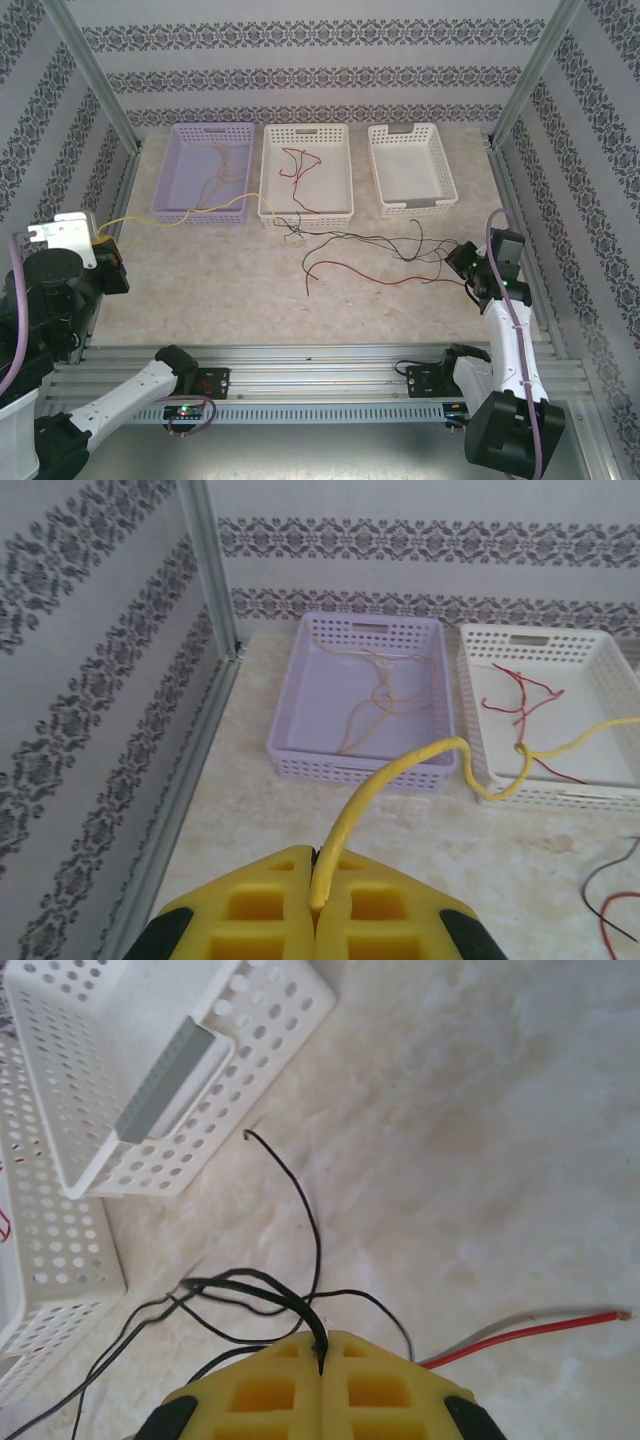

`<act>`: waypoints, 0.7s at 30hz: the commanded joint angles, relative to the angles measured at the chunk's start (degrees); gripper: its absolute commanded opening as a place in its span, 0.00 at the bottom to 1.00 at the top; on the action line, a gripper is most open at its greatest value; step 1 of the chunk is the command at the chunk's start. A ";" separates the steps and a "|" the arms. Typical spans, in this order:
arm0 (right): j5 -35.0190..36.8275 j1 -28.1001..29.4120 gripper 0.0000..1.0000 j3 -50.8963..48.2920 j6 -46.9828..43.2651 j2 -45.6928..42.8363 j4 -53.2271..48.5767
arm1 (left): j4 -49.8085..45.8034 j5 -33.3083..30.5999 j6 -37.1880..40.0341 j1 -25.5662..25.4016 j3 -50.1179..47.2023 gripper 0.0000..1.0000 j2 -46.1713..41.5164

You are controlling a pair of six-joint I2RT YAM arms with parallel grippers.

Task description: Untangle the cables

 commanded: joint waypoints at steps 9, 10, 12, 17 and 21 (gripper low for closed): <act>-0.58 -3.41 0.00 -1.79 0.46 0.29 -1.03 | 0.93 -12.44 4.42 -0.32 4.14 0.00 0.85; -1.95 -3.43 0.00 -2.36 0.59 0.10 0.19 | 1.85 -11.28 4.36 -0.24 3.77 0.00 0.92; -5.26 -2.59 0.00 -2.66 0.39 1.28 2.20 | 3.42 -8.24 3.44 -0.28 2.55 0.00 1.24; -6.46 1.21 0.00 -0.70 -2.26 5.31 1.64 | 8.77 -1.46 1.01 -0.25 -2.36 0.00 1.98; -7.03 5.89 0.10 -0.15 -3.69 5.70 2.45 | 13.98 5.84 -2.03 -0.31 -6.67 0.00 2.46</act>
